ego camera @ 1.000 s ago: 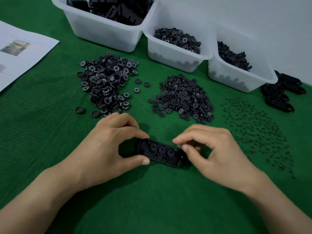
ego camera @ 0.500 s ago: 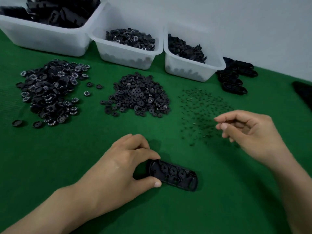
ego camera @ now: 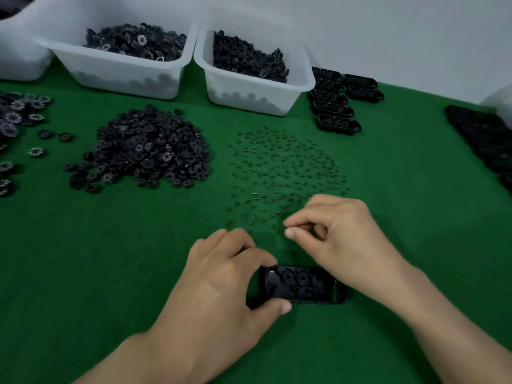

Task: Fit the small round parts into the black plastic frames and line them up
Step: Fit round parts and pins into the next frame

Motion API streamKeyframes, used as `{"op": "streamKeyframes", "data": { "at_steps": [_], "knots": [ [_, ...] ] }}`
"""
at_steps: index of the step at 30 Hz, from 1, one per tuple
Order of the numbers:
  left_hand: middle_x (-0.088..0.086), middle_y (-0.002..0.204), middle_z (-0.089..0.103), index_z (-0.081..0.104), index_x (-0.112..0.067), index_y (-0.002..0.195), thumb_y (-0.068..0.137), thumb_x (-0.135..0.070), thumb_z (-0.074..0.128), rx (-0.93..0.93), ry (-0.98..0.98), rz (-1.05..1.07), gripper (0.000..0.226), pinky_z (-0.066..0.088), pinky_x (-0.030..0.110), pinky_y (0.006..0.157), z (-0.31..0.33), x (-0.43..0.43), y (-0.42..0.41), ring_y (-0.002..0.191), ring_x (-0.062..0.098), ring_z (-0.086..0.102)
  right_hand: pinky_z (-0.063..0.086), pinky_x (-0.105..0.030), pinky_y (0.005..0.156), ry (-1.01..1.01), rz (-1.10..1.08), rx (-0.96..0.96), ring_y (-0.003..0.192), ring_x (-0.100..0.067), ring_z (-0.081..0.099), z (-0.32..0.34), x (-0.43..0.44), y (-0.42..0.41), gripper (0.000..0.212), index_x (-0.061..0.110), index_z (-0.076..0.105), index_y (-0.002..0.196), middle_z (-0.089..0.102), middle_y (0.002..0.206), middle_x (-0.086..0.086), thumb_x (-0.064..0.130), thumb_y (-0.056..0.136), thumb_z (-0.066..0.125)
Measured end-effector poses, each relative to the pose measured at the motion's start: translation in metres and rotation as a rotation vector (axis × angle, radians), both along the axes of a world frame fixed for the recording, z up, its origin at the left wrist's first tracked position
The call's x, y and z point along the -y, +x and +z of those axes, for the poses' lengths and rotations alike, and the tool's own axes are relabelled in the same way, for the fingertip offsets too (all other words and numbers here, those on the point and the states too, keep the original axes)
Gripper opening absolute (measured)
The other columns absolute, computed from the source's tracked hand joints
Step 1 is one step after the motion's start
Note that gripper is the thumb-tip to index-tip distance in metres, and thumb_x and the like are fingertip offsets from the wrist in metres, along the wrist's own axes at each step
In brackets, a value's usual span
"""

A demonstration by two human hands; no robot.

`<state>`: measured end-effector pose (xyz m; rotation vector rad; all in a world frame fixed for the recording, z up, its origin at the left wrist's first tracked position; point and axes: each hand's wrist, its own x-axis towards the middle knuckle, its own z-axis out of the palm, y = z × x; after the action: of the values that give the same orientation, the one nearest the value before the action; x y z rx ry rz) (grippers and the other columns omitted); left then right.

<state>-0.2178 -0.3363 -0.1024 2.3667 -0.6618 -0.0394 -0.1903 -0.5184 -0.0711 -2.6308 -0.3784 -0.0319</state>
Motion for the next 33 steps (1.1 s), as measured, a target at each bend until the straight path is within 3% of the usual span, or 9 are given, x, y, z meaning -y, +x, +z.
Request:
{"op": "streamKeyframes", "data": {
  "at_steps": [4,6,9,15,18,23,30,33],
  "knots": [
    [-0.013,0.084,0.049,0.068,-0.025,0.092,0.065,-0.061,0.051,0.017,-0.020,0.057,0.048,0.034,0.018,0.077,-0.004,-0.004,-0.004,0.082,0.005,0.043,0.043,-0.023,0.061,-0.044,-0.012,0.019,0.056,0.005,0.042,-0.008,-0.006,0.004,0.006,0.020,0.074,0.080,0.060,0.074,0.009,0.025,0.079,0.070],
    [-0.013,0.084,0.048,0.068,-0.026,0.093,0.065,-0.062,0.051,0.016,-0.017,0.087,0.049,0.033,0.017,0.076,-0.004,-0.007,-0.005,0.082,0.006,0.042,0.043,-0.021,0.060,-0.041,-0.003,0.017,0.054,0.004,0.042,-0.009,-0.008,0.005,0.003,0.020,0.073,0.076,0.059,0.072,0.010,0.022,0.078,0.071],
    [-0.012,0.084,0.048,0.069,-0.026,0.094,0.065,-0.064,0.050,0.027,-0.013,0.129,0.051,0.032,0.018,0.075,-0.004,-0.010,-0.006,0.082,0.006,0.042,0.035,-0.009,0.057,-0.009,-0.005,0.004,0.059,0.001,0.048,-0.010,-0.009,0.006,0.006,0.018,0.070,0.071,0.055,0.067,0.013,0.016,0.076,0.072],
    [-0.013,0.084,0.048,0.070,-0.023,0.094,0.064,-0.062,0.052,0.029,-0.025,0.159,0.052,0.038,0.027,0.078,-0.004,-0.011,-0.005,0.080,0.007,0.045,0.037,-0.009,0.056,0.267,0.074,-0.001,0.062,-0.009,0.053,-0.004,-0.001,-0.009,0.009,0.018,0.068,0.071,0.058,0.067,0.009,0.011,0.075,0.071],
    [-0.012,0.083,0.049,0.070,-0.023,0.093,0.064,-0.061,0.053,0.023,-0.033,0.152,0.051,0.041,0.029,0.077,-0.004,-0.012,-0.005,0.079,0.009,0.048,0.039,-0.012,0.060,0.238,0.222,-0.011,0.066,-0.006,0.053,-0.007,-0.004,-0.021,0.002,0.013,0.070,0.075,0.059,0.071,0.006,0.013,0.077,0.069],
    [-0.012,0.082,0.049,0.070,-0.023,0.094,0.065,-0.061,0.053,0.012,-0.022,0.141,0.050,0.042,0.030,0.077,-0.003,-0.012,-0.005,0.078,0.010,0.050,0.044,-0.024,0.060,0.120,0.236,0.088,0.068,-0.012,0.054,-0.013,-0.007,-0.026,0.006,0.011,0.070,0.076,0.057,0.073,0.003,0.013,0.080,0.065],
    [-0.013,0.083,0.049,0.070,-0.024,0.095,0.066,-0.061,0.052,-0.004,-0.012,0.133,0.051,0.041,0.028,0.077,-0.003,-0.013,-0.006,0.079,0.009,0.050,0.036,-0.009,0.061,0.086,0.253,-0.045,0.066,-0.001,0.052,0.000,-0.003,-0.020,0.012,0.019,0.075,0.083,0.057,0.075,0.009,0.024,0.080,0.064],
    [-0.013,0.083,0.049,0.070,-0.023,0.095,0.066,-0.061,0.050,-0.004,-0.009,0.131,0.052,0.038,0.024,0.077,-0.002,-0.013,-0.006,0.080,0.008,0.049,0.036,-0.004,0.059,0.108,0.152,-0.018,0.062,0.005,0.051,0.004,0.002,-0.005,0.008,0.015,0.075,0.084,0.062,0.072,0.011,0.013,0.078,0.070]
  ]
}}
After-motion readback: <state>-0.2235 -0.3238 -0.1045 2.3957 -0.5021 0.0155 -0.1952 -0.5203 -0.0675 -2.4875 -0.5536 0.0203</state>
